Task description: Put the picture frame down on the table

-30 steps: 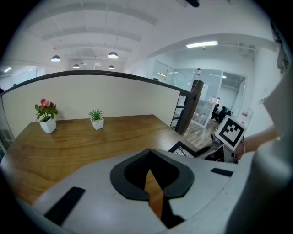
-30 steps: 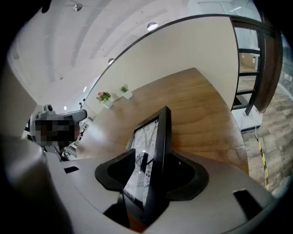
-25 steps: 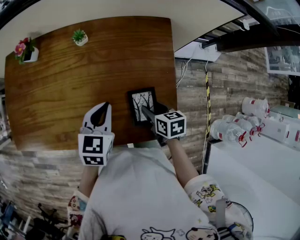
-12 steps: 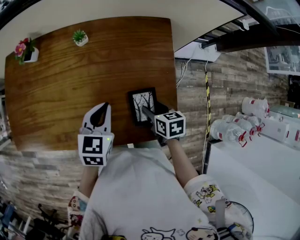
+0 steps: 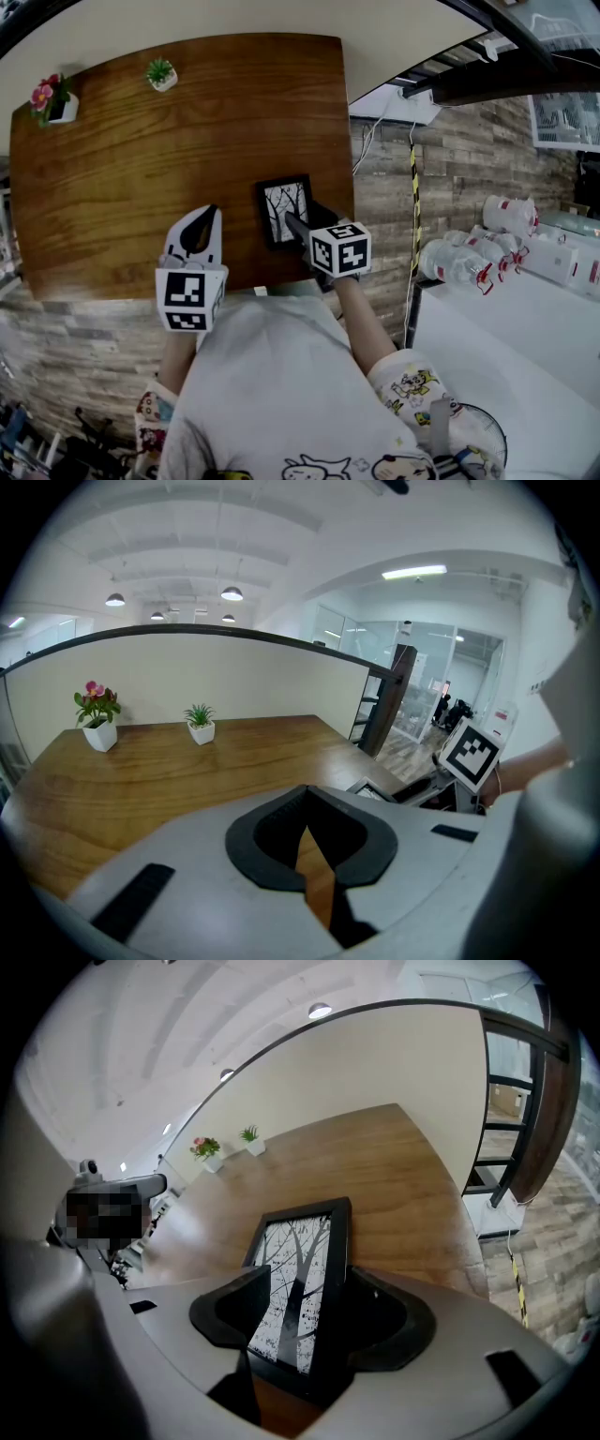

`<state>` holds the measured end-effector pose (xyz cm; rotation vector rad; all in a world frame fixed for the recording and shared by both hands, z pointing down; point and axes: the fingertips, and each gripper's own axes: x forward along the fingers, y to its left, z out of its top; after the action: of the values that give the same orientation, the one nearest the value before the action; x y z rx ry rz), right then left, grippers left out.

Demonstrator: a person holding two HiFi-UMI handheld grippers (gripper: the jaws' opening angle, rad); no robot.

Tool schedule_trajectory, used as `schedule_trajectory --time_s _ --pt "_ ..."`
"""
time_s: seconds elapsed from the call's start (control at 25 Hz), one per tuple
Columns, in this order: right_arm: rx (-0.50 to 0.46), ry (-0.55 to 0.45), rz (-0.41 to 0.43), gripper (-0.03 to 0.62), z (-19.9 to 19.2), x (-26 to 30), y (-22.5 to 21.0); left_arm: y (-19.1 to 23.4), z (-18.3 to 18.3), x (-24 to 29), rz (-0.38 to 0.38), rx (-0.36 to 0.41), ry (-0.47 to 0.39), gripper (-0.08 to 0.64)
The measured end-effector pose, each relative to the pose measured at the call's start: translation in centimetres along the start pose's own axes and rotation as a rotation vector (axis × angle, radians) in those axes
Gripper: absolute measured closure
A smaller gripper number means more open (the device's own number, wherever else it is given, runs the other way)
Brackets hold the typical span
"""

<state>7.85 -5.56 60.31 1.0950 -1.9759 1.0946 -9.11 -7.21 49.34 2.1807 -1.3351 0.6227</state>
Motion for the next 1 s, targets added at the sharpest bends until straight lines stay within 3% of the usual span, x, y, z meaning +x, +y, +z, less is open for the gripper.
schedule_trajectory --time_s 1.0 --pt "-0.008 -0.039 -0.007 0.359 1.5 -1.4 0.2 0.2 1.3 -0.5 0.008 0.01 -0.033 0.557"
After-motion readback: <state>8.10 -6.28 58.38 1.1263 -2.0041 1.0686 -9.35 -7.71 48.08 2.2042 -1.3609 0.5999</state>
